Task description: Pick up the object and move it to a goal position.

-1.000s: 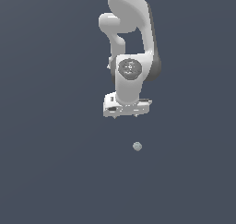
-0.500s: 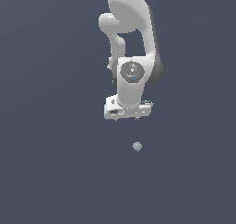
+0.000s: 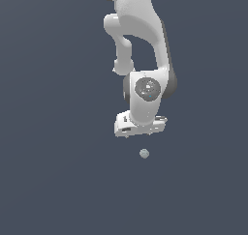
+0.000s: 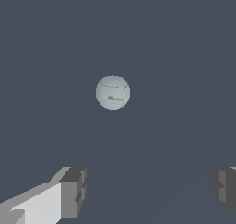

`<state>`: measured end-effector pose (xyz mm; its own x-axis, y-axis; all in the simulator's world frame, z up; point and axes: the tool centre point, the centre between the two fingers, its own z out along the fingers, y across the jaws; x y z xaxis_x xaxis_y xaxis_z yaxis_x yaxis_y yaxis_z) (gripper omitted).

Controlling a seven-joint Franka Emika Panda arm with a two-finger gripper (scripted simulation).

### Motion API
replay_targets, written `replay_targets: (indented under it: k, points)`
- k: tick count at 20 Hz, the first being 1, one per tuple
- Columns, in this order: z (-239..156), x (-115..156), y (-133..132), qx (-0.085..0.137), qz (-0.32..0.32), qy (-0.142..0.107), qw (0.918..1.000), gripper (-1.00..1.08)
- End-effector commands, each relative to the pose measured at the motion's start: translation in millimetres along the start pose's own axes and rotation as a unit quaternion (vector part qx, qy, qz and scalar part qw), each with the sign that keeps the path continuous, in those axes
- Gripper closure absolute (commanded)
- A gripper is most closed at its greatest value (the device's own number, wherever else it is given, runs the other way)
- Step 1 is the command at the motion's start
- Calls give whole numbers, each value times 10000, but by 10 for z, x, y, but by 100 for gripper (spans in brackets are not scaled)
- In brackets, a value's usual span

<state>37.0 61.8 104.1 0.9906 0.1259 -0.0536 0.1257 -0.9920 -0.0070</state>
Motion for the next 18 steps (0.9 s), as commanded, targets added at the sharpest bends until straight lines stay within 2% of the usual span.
replay_targets:
  k: [1,9,18]
  points:
    - [65,151,-61,-12,-59,61,10000,-92]
    - [231,483,-207,-35,-185,209,9996,-92]
    - [301,602,-266,-41,-231,266,9994,-92]
